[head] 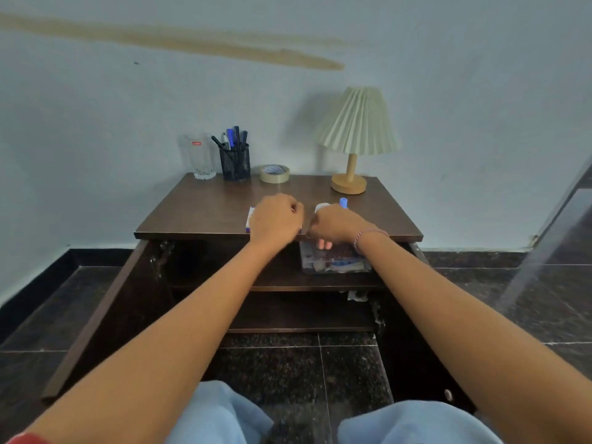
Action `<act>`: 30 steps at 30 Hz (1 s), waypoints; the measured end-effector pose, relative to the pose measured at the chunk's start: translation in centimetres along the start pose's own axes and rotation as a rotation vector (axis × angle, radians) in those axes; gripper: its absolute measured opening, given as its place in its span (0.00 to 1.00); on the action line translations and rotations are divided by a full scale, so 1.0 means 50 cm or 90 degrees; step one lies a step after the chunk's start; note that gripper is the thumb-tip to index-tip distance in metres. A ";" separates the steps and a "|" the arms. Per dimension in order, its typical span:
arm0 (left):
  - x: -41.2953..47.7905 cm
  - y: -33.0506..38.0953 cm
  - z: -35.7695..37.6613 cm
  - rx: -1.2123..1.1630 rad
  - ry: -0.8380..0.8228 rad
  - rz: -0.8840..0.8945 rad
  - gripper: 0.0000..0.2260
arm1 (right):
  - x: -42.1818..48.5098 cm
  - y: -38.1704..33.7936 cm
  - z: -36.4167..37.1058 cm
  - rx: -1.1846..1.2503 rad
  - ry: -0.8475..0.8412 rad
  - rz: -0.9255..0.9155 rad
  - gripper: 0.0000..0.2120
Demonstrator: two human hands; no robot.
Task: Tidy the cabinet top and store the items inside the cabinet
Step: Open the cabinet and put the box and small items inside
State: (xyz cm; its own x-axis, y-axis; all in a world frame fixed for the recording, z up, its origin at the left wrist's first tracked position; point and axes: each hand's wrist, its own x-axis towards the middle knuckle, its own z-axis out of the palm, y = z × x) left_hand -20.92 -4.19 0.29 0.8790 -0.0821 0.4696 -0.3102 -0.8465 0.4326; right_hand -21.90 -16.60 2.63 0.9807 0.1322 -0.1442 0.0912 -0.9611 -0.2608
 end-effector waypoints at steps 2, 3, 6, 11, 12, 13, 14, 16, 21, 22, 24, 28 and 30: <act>0.014 -0.013 -0.009 -0.099 0.035 -0.146 0.13 | 0.010 -0.022 -0.001 0.058 0.127 0.006 0.12; 0.011 -0.024 -0.006 -0.139 0.055 -0.205 0.13 | 0.014 -0.028 0.013 0.100 0.205 0.011 0.13; -0.017 -0.066 0.010 -0.144 0.072 -0.288 0.12 | 0.018 -0.041 0.073 0.264 0.266 0.032 0.12; -0.026 -0.115 0.017 -0.181 0.044 -0.357 0.14 | 0.041 -0.038 0.103 0.374 0.245 0.060 0.13; -0.024 -0.113 0.020 -0.198 0.033 -0.356 0.14 | 0.046 -0.034 0.106 0.378 0.251 0.071 0.14; -0.022 -0.114 0.022 -0.215 0.023 -0.352 0.15 | 0.052 -0.032 0.109 0.376 0.251 0.080 0.14; -0.020 -0.114 0.026 -0.227 0.010 -0.345 0.15 | 0.057 -0.031 0.114 0.374 0.246 0.087 0.14; -0.016 -0.117 0.031 -0.236 -0.025 -0.334 0.17 | 0.064 -0.033 0.120 0.376 0.241 0.091 0.15; -0.009 -0.128 0.043 -0.232 -0.030 -0.347 0.17 | 0.076 -0.039 0.129 0.424 0.265 0.108 0.15; -0.009 -0.131 0.043 -0.231 -0.019 -0.349 0.17 | 0.077 -0.037 0.130 0.431 0.270 0.113 0.15; -0.008 -0.137 0.041 -0.229 0.011 -0.362 0.14 | 0.077 -0.029 0.131 0.437 0.287 0.121 0.13; -0.011 -0.149 0.037 -0.243 0.063 -0.406 0.12 | 0.081 -0.014 0.136 0.488 0.275 0.161 0.10; -0.012 -0.151 0.039 -0.275 0.058 -0.432 0.10 | 0.076 -0.012 0.139 0.547 0.239 0.170 0.10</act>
State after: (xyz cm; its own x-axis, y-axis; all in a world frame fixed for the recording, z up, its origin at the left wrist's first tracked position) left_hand -18.42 1.20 -4.77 0.8987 0.4356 0.0504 0.1516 -0.4165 0.8964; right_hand -19.44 -13.84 -4.41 0.9557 -0.2932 -0.0249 -0.1533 -0.4239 -0.8926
